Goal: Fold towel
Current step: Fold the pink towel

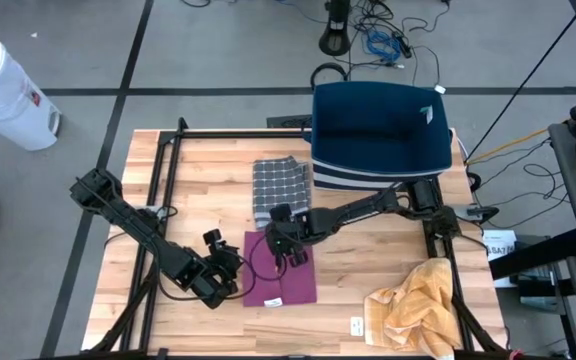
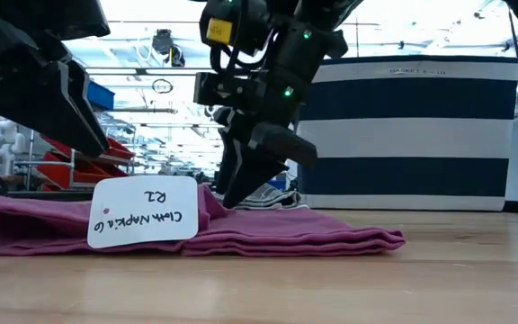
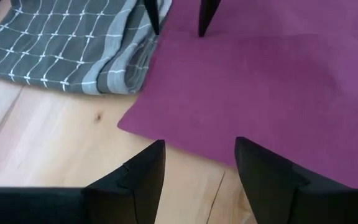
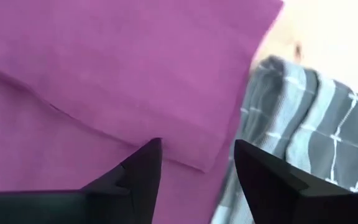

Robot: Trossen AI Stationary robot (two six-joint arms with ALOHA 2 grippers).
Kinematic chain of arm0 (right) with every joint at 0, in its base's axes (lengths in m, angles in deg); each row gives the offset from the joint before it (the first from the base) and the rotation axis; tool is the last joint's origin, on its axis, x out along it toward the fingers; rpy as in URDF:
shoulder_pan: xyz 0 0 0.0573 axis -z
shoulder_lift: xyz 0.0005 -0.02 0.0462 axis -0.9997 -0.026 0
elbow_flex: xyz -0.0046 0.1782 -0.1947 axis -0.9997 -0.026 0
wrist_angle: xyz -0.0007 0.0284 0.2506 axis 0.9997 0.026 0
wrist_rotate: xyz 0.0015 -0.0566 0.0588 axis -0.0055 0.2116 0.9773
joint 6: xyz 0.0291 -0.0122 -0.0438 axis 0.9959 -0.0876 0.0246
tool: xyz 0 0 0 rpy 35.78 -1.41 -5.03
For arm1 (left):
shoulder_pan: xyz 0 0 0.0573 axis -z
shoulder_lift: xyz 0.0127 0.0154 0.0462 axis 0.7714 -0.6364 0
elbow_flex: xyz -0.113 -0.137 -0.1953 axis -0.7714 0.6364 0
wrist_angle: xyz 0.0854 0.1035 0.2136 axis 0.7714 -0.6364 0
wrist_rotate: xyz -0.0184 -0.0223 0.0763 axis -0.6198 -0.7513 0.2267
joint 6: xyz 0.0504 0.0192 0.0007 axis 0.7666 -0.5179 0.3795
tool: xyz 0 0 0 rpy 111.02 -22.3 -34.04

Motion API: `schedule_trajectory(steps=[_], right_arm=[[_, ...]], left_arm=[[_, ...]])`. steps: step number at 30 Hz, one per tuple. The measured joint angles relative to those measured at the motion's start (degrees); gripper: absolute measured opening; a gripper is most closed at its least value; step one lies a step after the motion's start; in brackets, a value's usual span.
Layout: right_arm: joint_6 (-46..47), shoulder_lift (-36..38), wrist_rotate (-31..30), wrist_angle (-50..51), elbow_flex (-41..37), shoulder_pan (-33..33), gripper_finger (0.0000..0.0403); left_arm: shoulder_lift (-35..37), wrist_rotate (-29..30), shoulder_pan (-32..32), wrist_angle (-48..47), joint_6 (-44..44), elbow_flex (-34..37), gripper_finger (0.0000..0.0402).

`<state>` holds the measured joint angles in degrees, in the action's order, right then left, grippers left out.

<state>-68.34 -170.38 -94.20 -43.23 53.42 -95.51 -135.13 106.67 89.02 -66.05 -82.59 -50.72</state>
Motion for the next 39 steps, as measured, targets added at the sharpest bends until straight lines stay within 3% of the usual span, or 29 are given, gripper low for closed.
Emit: schedule_trajectory(steps=[11, 21, 27, 39], right_arm=[[-0.8, -0.5, 5.3, 0.1, 0.0, 1.8, 0.0072], [-1.9, -1.9, 8.0, -1.1, 0.1, 2.5, 0.0060], [-3.9, -1.9, 7.6, -1.0, 0.1, 2.4, 0.0010], [-6.8, -1.1, -0.1, -3.6, 0.0, 1.7, 0.0000]], left_arm=[[0.0, 0.6, -0.8, 0.6, 1.5, 0.0, 0.0202], [0.0, 0.6, -0.8, 1.0, 1.5, 0.0, 0.0202], [0.0, 0.6, -0.8, 1.1, 1.5, 0.0, 0.0202], [0.0, 1.3, -0.8, 1.1, 1.9, 0.0, 0.0202]])
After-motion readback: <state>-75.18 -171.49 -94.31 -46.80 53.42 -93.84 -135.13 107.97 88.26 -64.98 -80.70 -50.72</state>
